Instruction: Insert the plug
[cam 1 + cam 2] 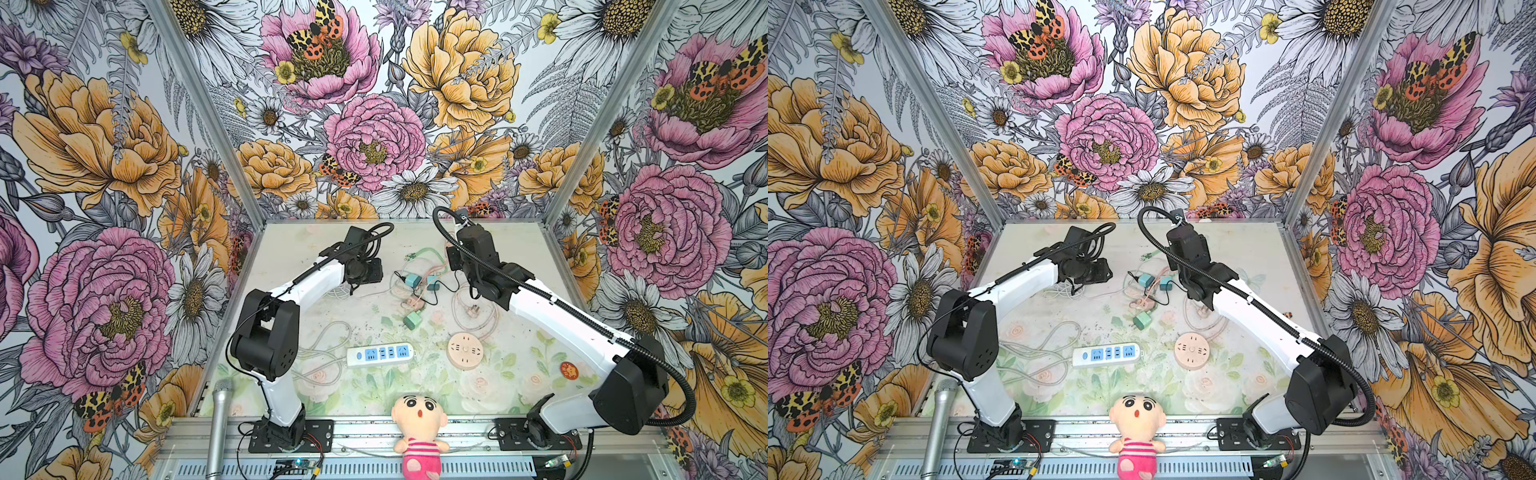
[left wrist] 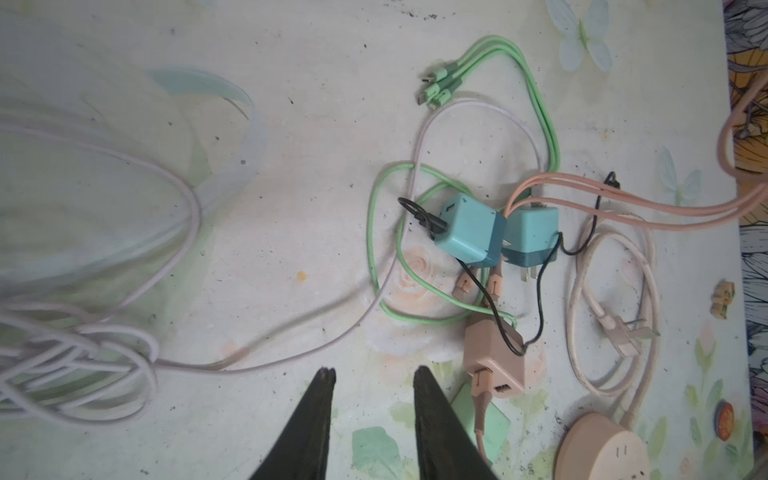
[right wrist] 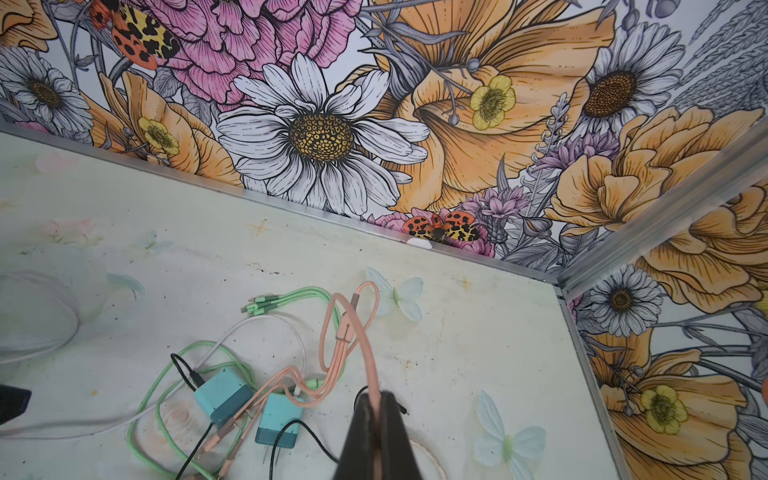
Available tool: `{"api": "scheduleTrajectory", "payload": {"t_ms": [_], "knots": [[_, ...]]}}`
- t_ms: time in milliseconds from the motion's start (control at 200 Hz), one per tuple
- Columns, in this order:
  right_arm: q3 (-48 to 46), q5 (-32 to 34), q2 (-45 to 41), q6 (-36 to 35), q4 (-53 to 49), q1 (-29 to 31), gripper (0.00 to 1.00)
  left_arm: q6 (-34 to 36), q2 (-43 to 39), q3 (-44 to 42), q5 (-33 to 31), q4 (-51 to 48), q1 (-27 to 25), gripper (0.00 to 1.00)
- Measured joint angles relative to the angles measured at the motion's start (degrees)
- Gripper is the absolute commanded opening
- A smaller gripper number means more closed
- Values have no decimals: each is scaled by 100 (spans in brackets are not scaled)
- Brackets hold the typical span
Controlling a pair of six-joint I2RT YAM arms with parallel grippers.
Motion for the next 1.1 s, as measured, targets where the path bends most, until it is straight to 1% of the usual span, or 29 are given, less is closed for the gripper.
{"api": "scheduleTrajectory", "payload": {"t_ms": [105, 265, 475, 621, 761, 886, 1096], "knots": [[0, 24, -13, -35, -28, -48, 0, 0, 46, 0, 334, -2, -111, 35], [-2, 20, -142, -37, -83, -105, 0, -4, 52, 0, 599, -2, -240, 35], [-4, 13, -203, -31, -105, -125, 0, -81, 190, -31, 1010, 9, -278, 36], [-13, 7, -203, -31, -107, -125, 0, -234, 496, -142, 1082, -13, -341, 37], [-17, 7, -205, -31, -107, -125, 0, -358, 737, -144, 1141, -13, -540, 37], [-52, -2, -225, -31, -105, -125, 0, -529, 782, -144, 1204, 17, -647, 38], [-127, -7, -269, -31, -107, -125, 0, -861, 793, -144, 1237, 243, -647, 40]]}}
